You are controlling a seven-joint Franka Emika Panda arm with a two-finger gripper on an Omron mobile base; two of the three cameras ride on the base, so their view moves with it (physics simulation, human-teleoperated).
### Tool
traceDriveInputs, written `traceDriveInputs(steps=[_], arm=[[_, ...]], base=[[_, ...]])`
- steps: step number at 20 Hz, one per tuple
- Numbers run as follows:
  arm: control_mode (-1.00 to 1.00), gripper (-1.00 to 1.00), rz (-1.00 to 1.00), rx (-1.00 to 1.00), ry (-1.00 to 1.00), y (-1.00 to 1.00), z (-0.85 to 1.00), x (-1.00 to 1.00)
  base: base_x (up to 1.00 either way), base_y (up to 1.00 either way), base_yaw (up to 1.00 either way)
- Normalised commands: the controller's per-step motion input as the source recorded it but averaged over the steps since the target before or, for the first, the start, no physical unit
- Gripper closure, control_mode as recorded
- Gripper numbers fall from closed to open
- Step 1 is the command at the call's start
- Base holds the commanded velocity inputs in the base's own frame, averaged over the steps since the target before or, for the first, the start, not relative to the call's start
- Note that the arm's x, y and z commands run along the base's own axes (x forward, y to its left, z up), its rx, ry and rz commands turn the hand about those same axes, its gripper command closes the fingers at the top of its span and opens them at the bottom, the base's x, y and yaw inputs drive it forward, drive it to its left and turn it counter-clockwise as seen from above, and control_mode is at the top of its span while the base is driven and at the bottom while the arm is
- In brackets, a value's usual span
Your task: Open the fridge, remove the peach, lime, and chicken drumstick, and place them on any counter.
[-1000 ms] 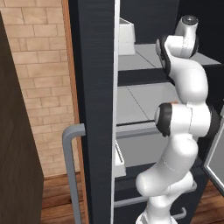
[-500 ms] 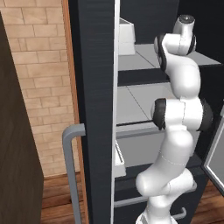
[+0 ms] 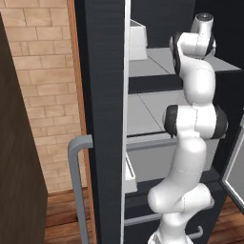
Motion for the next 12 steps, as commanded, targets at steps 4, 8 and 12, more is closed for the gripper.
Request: traceDriveInputs(steps=[4, 8, 12], arm=[[-1.00, 1.00, 0.00, 0.00, 0.11, 0.00, -0.42, 0.06], [-1.00, 1.00, 0.00, 0.00, 0.03, 0.00, -0.07, 0.03], [-1.00, 1.00, 0.00, 0.00, 0.00, 0.00, 0.00, -0.01]], base=[[0.00, 0.00, 0.00], [0.00, 0.00, 0.00], [0.00, 0.00, 0.00]])
